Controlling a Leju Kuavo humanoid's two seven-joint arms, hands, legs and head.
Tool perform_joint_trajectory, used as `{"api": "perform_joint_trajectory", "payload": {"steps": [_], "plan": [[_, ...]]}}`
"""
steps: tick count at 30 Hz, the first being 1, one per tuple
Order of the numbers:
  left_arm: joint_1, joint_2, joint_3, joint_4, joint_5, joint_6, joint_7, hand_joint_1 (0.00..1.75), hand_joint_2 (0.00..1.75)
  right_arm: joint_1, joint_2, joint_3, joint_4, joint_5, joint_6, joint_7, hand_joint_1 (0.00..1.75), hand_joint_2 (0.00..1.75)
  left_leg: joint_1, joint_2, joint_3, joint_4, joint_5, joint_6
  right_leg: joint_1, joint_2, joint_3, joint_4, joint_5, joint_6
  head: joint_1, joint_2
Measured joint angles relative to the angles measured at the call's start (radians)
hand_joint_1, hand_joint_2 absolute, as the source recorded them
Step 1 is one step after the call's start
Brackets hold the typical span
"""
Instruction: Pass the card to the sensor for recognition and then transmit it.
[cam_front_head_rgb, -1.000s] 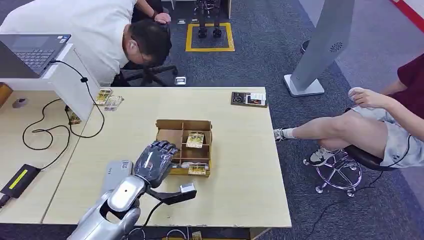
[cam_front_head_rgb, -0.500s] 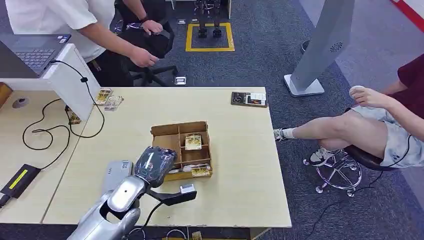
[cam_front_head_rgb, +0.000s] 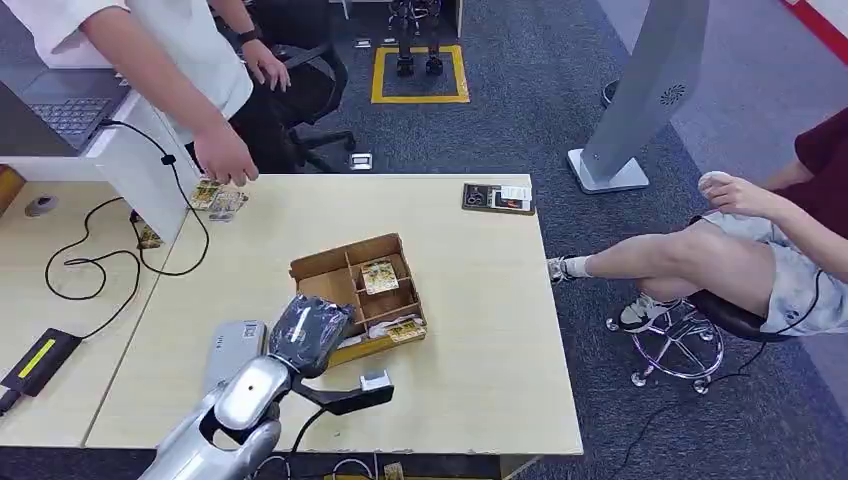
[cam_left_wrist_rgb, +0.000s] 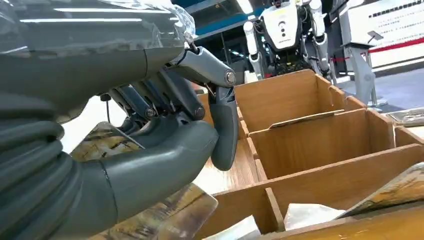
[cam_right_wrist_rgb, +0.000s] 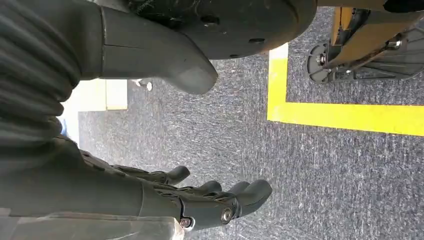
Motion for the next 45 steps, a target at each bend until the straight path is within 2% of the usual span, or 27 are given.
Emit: {"api": "perform_joint_trajectory", "payload": {"steps": [7, 11, 24, 29, 34, 38, 42, 45], "plan": [[0.007, 0.002, 0.0, -0.002, -0.009, 0.021, 0.0, 1.75, 1.75, 0.0, 0.0, 0.0, -0.001, 0.0, -0.005, 0.0, 0.0, 1.75, 0.0, 0.0, 0.0, 0.0, 0.0, 0.0, 0.0, 0.0, 0.0, 0.0, 0.0, 0.0, 0.0, 0.0], [0.019, 0.004, 0.0, -0.011, -0.021, 0.068, 0.0, 1.75, 1.75, 0.0, 0.0, 0.0, -0.003, 0.0, -0.006, 0.0, 0.0, 1.75, 0.0, 0.0, 0.0, 0.0, 0.0, 0.0, 0.0, 0.0, 0.0, 0.0, 0.0, 0.0, 0.0, 0.0], [0.074, -0.003, 0.009, -0.039, -0.076, 0.333, -0.026, 1.75, 1.75, -0.001, 0.0, 0.0, -0.006, 0.005, -0.013, 0.021, 0.0, 1.75, 0.0, 0.0, 0.0, 0.0, 0.0, 0.0, 0.0, 0.0, 0.0, 0.0, 0.0, 0.0, 0.0, 0.0], [0.101, -0.026, 0.051, -0.053, -0.085, 0.487, -0.077, 1.75, 1.75, -0.001, 0.0, 0.0, -0.01, 0.015, -0.022, 0.026, 0.0, 1.75, 0.0, 0.0, 0.0, 0.0, 0.0, 0.0, 0.0, 0.0, 0.0, 0.0, 0.0, 0.0, 0.0, 0.0], [0.121, -0.056, 0.097, -0.068, -0.069, 0.565, -0.121, 1.75, 1.75, -0.001, 0.0, 0.0, -0.014, 0.023, -0.03, 0.024, 0.0, 1.75, 0.0, 0.0, 0.0, 0.0, 0.0, 0.0, 0.0, 0.0, 0.0, 0.0, 0.0, 0.0, 0.0, 0.0], [0.125, -0.072, 0.121, -0.075, -0.06, 0.586, -0.13, 1.75, 1.75, -0.001, 0.0, 0.0, -0.016, 0.025, -0.032, 0.025, 0.0, 1.75, 0.0, 0.0, 0.0, 0.0, 0.0, 0.0, 0.0, 0.0, 0.0, 0.0, 0.0, 0.0, 0.0, 0.0], [0.128, -0.096, 0.151, -0.078, -0.006, 0.586, -0.165, 1.75, 1.75, -0.001, 0.0, 0.0, -0.017, 0.043, -0.037, 0.032, 0.0, 1.75, 0.0, 0.0, 0.0, 0.0, 0.0, 0.0, 0.0, 0.0, 0.0, 0.0, 0.0, 0.0, 0.0, 0.0], [0.117, -0.113, 0.186, -0.078, 0.022, 0.587, -0.166, 1.75, 1.75, -0.001, 0.0, 0.0, -0.018, 0.05, -0.039, 0.039, 0.0, 1.75, 0.0, 0.0, 0.0, 0.0, 0.0, 0.0, 0.0, 0.0, 0.0, 0.0, 0.0, 0.0, 0.0, 0.0]]}}
